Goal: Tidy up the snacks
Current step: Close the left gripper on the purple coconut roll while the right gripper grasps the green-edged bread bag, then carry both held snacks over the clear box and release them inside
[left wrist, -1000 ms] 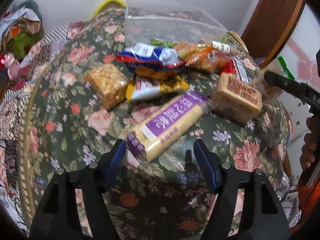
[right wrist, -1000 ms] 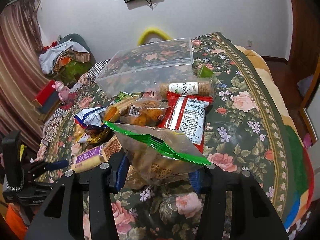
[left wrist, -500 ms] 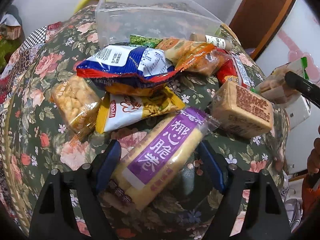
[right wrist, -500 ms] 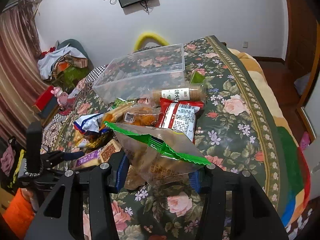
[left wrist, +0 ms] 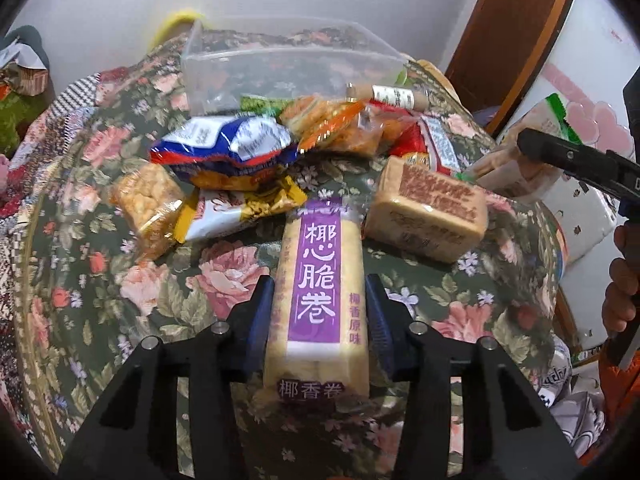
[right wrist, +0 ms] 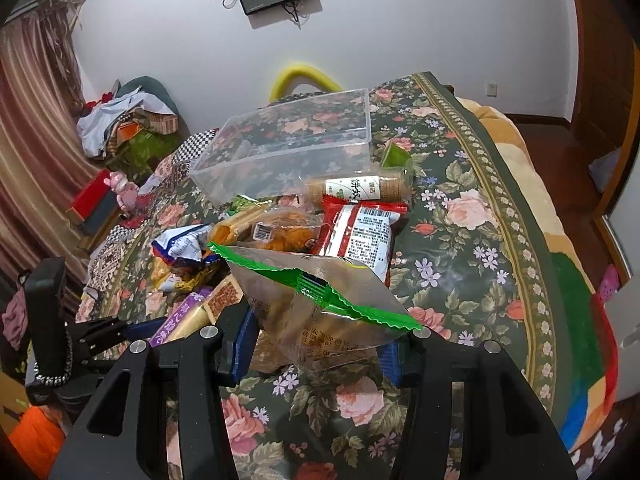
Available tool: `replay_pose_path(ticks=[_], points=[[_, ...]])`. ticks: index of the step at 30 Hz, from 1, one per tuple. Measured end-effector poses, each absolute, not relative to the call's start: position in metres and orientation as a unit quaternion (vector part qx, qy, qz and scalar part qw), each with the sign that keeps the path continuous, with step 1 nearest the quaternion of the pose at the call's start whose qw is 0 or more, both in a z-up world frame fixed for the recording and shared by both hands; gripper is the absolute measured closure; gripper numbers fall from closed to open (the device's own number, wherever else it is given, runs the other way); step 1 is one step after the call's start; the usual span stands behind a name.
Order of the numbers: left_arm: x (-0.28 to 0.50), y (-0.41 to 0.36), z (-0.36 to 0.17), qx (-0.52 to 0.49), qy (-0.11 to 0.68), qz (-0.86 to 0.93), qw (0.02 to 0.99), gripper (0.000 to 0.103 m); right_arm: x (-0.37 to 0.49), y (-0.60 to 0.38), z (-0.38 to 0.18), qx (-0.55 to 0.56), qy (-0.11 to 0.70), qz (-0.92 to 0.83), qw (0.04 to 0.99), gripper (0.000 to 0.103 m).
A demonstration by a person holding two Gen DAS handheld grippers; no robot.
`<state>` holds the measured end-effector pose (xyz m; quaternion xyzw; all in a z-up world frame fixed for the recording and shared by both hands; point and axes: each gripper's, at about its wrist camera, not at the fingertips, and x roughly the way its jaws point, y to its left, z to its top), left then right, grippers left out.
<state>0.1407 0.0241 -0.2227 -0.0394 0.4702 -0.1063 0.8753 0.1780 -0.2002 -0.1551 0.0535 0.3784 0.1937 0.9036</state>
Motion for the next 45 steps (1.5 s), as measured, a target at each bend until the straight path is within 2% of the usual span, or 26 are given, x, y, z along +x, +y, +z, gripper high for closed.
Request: replay_pose_path(ticks=[10, 11, 12, 13, 19, 21, 22, 24, 25, 26, 31, 32, 34, 35, 39, 45], points=[[0.129, 0.031, -0.175, -0.048, 0.424, -0.078, 0.901, 0.059, 0.171, -0.198, -0.133, 0.049, 0.350, 0.202, 0.914, 0.056], [0.130, 0.031, -0.171, -0.047, 0.418, -0.077, 0.904, 0.064, 0.171, -0.197, -0.130, 0.048, 0.346, 0.204, 0.914, 0.056], [0.131, 0.031, -0.166, -0.047, 0.413, -0.077, 0.906, 0.078, 0.173, -0.196, -0.128, 0.047, 0.343, 0.206, 0.915, 0.056], [0.132, 0.031, -0.162, -0.048, 0.411, -0.075, 0.907, 0.103, 0.174, -0.195, -0.125, 0.046, 0.340, 0.207, 0.916, 0.056], [0.150, 0.043, -0.151, -0.072, 0.417, -0.063, 0.904, 0.103, 0.182, -0.189, -0.115, 0.044, 0.324, 0.214, 0.920, 0.056], [0.151, 0.047, -0.160, -0.084, 0.432, -0.072, 0.895, 0.100, 0.184, -0.188, -0.117, 0.048, 0.326, 0.217, 0.919, 0.056], [0.149, 0.048, -0.165, -0.085, 0.438, -0.072, 0.892, 0.095, 0.184, -0.188, -0.118, 0.048, 0.328, 0.218, 0.918, 0.056], [0.144, 0.048, -0.178, -0.077, 0.455, -0.065, 0.885, 0.077, 0.185, -0.188, -0.122, 0.047, 0.333, 0.218, 0.916, 0.056], [0.141, 0.047, -0.188, -0.073, 0.471, -0.060, 0.877, 0.060, 0.185, -0.188, -0.124, 0.046, 0.335, 0.217, 0.916, 0.056], [0.139, 0.047, -0.195, -0.073, 0.480, -0.057, 0.872, 0.047, 0.187, -0.188, -0.126, 0.045, 0.338, 0.216, 0.915, 0.056], [0.131, 0.047, -0.234, -0.081, 0.520, -0.043, 0.849, 0.046, 0.191, -0.191, -0.132, 0.055, 0.350, 0.215, 0.910, 0.056], [0.131, 0.047, -0.239, -0.086, 0.524, -0.043, 0.846, 0.047, 0.191, -0.191, -0.132, 0.055, 0.350, 0.214, 0.910, 0.056], [0.130, 0.045, -0.247, -0.088, 0.527, -0.040, 0.844, 0.058, 0.191, -0.190, -0.131, 0.050, 0.350, 0.213, 0.911, 0.056], [0.129, 0.044, -0.249, -0.084, 0.522, -0.038, 0.848, 0.058, 0.190, -0.190, -0.130, 0.047, 0.349, 0.212, 0.912, 0.056], [0.124, 0.041, -0.241, -0.076, 0.507, -0.039, 0.858, 0.058, 0.191, -0.190, -0.127, 0.042, 0.345, 0.210, 0.914, 0.056], [0.121, 0.044, -0.198, -0.066, 0.467, -0.033, 0.881, 0.058, 0.197, -0.190, -0.119, 0.041, 0.335, 0.211, 0.917, 0.056]])
